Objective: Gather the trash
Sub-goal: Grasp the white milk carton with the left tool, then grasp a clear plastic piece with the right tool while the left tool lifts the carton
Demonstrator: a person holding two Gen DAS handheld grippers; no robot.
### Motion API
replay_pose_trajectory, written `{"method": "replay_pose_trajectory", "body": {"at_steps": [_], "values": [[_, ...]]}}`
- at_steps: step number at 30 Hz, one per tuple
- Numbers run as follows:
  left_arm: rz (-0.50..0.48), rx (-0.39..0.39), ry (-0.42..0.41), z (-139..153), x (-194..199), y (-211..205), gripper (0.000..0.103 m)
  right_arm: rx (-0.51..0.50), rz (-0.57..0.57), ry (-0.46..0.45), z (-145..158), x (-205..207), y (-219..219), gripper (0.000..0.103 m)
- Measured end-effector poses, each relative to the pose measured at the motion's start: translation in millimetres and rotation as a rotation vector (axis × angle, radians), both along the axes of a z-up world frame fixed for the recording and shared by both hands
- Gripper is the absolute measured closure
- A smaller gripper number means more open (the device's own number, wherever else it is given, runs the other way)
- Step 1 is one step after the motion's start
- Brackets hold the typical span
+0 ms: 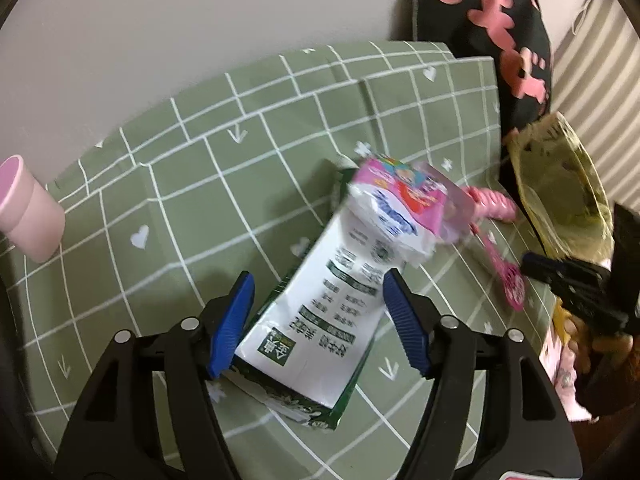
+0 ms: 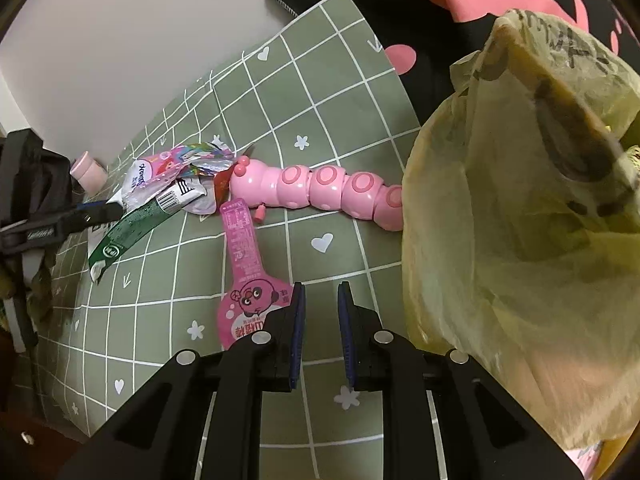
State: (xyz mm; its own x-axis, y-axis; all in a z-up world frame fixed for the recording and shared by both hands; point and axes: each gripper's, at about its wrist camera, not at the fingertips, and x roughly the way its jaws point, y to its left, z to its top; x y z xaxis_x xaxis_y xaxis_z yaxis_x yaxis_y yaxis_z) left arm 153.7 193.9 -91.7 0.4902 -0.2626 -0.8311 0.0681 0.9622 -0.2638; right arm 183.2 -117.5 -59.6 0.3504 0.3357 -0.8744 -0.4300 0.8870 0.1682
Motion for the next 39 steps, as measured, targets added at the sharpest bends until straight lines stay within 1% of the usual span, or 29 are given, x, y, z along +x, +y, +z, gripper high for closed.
{"method": "replay_pose_trajectory", "body": {"at_steps": [2, 6, 9, 12, 14, 15, 17, 20, 22, 23, 24, 26, 27, 28, 30, 36, 38, 39], "values": [[-0.034, 0.032, 0.010, -1, -3, -9, 0.038, -0.001, 0.007, 0.001, -1, 1, 4, 0.086], [-0.131, 0.144, 0.029, -6, 0, -35, 0.038, -0.007, 0.027, 0.003, -5, 3, 12, 0.086], [-0.136, 0.182, 0.046, -11, 6, -42, 0.038, -0.012, 0.034, 0.003, -6, 5, 15, 0.086], [-0.105, 0.169, 0.060, -12, 14, -42, 0.040, -0.014, 0.032, 0.003, -5, 6, 14, 0.086], [-0.081, 0.135, 0.066, -11, 18, -39, 0.049, -0.010, 0.028, 0.003, -5, 7, 14, 0.086], [-0.068, 0.103, 0.068, -10, 18, -35, 0.049, -0.004, 0.028, 0.004, -4, 7, 13, 0.086], [-0.044, 0.074, 0.069, -9, 16, -29, 0.050, 0.015, 0.033, 0.008, -4, 6, 12, 0.086], [0.023, 0.079, 0.072, -8, 5, -20, 0.051, 0.045, 0.047, 0.003, -2, 5, 15, 0.086], [0.070, 0.066, 0.073, -6, -1, -14, 0.051, 0.059, 0.055, -0.001, 0, 3, 17, 0.086], [0.098, 0.058, 0.073, -6, -4, -10, 0.051, 0.057, 0.060, -0.003, 1, 2, 19, 0.083], [0.134, 0.048, 0.072, -4, -8, -5, 0.051, 0.055, 0.064, -0.007, 2, 2, 19, 0.072], [0.196, 0.037, 0.068, -2, -14, 3, 0.051, 0.068, 0.077, -0.017, 5, -2, 22, 0.061], [0.209, 0.029, 0.063, -1, -15, 8, 0.051, 0.075, 0.086, -0.018, 6, -3, 23, 0.061], [0.218, 0.022, 0.058, 1, -17, 9, 0.051, 0.074, 0.094, -0.016, 6, -4, 24, 0.060], [0.229, 0.018, 0.052, 3, -20, 8, 0.051, 0.054, 0.105, -0.012, 3, -6, 28, 0.055], [0.219, 0.018, 0.050, 6, -23, 3, 0.051, 0.011, 0.104, 0.022, -12, -10, 34, 0.055], [0.214, 0.013, 0.050, 6, -24, 0, 0.051, -0.014, 0.107, 0.015, -14, -12, 36, 0.055], [0.211, 0.012, 0.050, 6, -25, -1, 0.051, -0.020, 0.109, 0.014, -14, -13, 36, 0.057]]}}
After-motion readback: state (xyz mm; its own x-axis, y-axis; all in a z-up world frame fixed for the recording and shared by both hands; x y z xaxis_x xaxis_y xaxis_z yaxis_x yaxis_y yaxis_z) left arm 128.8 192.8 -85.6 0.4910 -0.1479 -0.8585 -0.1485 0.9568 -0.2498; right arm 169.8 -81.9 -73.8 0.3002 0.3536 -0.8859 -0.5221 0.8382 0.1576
